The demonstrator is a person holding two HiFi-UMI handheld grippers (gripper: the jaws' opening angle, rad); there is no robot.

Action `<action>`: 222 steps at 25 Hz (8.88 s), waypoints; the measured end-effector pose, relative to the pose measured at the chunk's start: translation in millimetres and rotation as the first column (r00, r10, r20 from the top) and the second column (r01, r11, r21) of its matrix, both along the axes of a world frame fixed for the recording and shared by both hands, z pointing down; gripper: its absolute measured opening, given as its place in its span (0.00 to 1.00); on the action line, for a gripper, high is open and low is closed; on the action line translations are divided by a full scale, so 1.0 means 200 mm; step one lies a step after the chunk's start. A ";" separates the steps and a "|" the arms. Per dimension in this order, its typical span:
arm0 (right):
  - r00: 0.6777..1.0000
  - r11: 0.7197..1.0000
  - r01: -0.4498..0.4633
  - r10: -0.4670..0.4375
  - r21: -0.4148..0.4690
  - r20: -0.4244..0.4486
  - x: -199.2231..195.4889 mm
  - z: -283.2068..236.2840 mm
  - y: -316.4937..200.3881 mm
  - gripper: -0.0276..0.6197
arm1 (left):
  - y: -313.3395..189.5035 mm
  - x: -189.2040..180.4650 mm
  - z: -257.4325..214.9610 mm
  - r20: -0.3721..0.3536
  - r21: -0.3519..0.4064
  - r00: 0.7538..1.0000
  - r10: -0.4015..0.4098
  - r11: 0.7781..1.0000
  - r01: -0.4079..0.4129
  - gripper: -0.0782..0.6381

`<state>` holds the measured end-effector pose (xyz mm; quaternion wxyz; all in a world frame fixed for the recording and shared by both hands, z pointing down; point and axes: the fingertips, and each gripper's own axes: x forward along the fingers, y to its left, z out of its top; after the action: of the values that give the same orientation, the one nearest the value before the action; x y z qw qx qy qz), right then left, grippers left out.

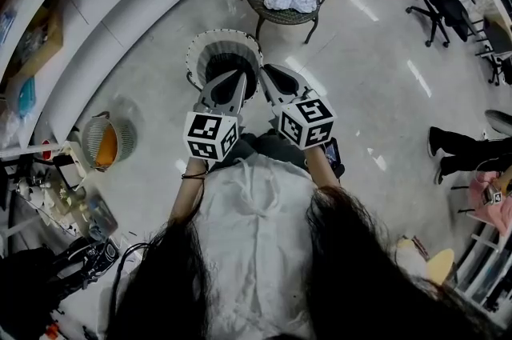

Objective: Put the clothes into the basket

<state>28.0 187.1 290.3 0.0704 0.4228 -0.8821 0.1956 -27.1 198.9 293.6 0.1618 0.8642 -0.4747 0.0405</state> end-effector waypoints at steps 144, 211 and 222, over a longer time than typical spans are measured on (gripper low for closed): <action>0.956 0.920 0.293 -0.275 -0.260 0.105 0.10 0.22 -1.69 0.20 | -0.90 -0.55 0.72 0.209 -0.217 0.890 -0.405 0.869 0.446 0.15; 0.531 0.463 0.360 -0.816 -0.810 -0.231 -0.92 2.87 -0.61 0.39 | -0.11 -0.92 1.99 0.253 -0.559 0.789 -0.559 0.582 0.591 0.15; 0.679 0.535 0.461 -0.727 -0.708 -0.107 -0.98 2.43 -0.74 0.39 | -0.22 -0.80 1.84 0.227 -0.523 0.825 -0.518 0.650 0.552 0.15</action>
<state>-167.6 39.7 776.0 0.4448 0.0691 -0.8203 0.3529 -186.7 154.0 661.9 0.4020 0.5955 -0.6780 0.1550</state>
